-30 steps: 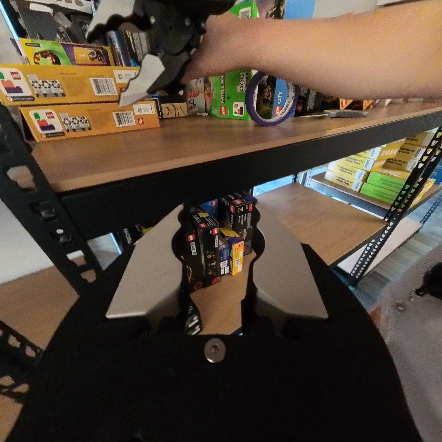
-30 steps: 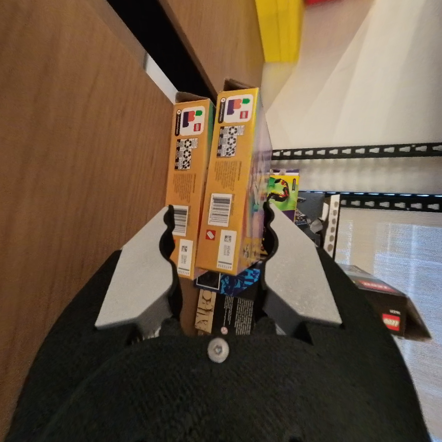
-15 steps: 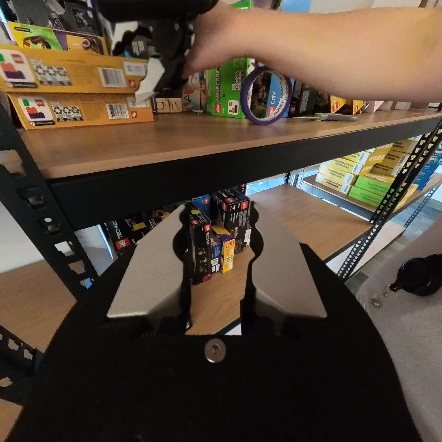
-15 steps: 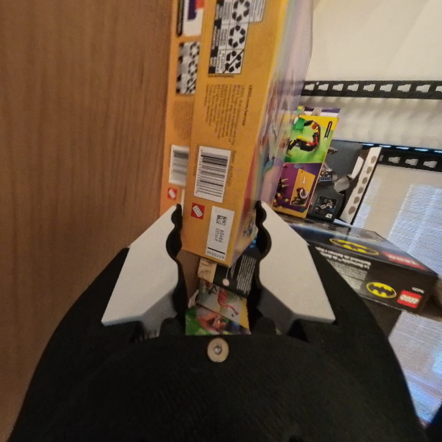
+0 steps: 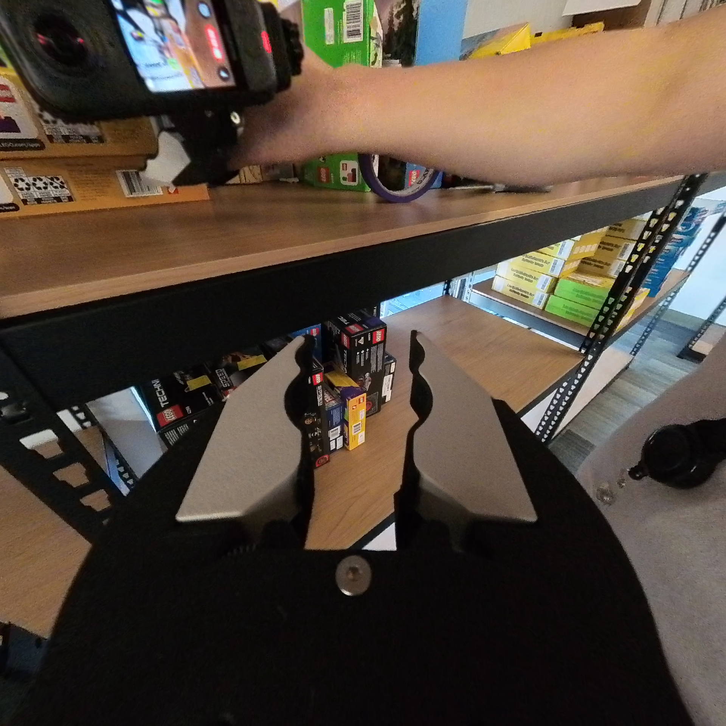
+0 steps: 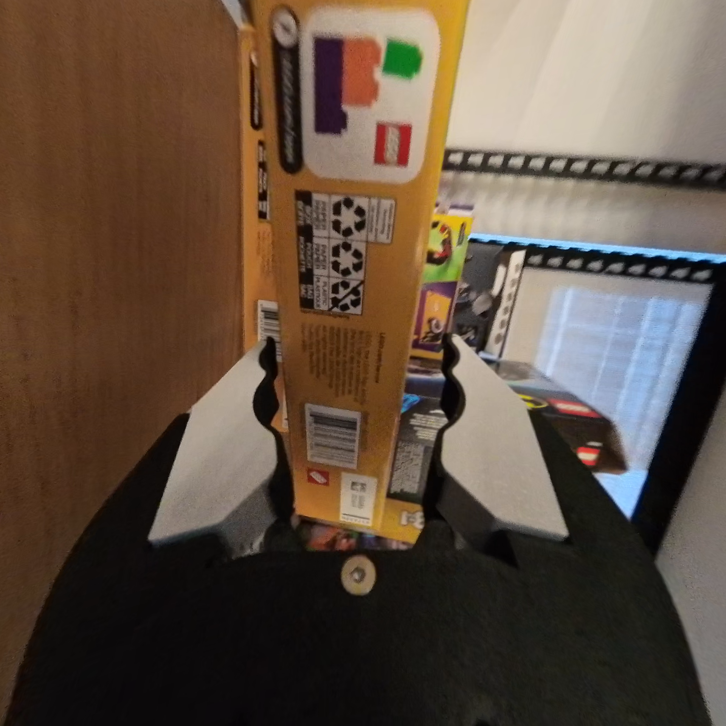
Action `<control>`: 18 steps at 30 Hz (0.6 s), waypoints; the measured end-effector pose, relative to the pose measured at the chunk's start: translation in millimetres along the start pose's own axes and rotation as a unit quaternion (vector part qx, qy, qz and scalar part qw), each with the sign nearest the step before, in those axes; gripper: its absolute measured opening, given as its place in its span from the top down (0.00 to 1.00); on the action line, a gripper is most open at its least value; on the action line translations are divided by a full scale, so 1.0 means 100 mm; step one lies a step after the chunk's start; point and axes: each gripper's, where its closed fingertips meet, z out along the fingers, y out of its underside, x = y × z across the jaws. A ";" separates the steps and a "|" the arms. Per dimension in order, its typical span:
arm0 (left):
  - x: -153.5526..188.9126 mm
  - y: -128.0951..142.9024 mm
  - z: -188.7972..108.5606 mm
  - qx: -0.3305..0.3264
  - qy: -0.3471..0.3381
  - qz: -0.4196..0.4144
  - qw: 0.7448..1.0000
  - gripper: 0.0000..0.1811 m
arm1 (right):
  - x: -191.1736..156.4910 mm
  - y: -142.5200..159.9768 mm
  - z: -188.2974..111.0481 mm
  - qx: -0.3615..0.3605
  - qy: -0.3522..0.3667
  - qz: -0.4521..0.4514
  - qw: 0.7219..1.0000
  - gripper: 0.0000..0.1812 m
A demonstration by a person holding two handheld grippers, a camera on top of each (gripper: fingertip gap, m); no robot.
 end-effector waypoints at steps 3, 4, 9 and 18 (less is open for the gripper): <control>0.00 0.04 -0.06 -0.002 -0.007 -0.004 1.000 0.74 | -0.04 0.03 0.04 0.007 -0.014 0.020 1.000 0.66; -0.01 0.06 -0.09 -0.003 -0.011 -0.007 1.000 0.74 | -0.03 0.03 0.02 0.015 -0.012 0.023 1.000 0.66; -0.10 0.12 -0.24 -0.001 -0.033 -0.028 0.999 0.74 | 0.10 -0.02 -0.36 0.103 -0.038 0.116 0.987 0.68; -0.19 -0.04 -0.19 0.010 -0.039 -0.017 0.999 0.74 | 0.60 0.23 -1.48 0.321 -0.223 0.496 0.775 0.68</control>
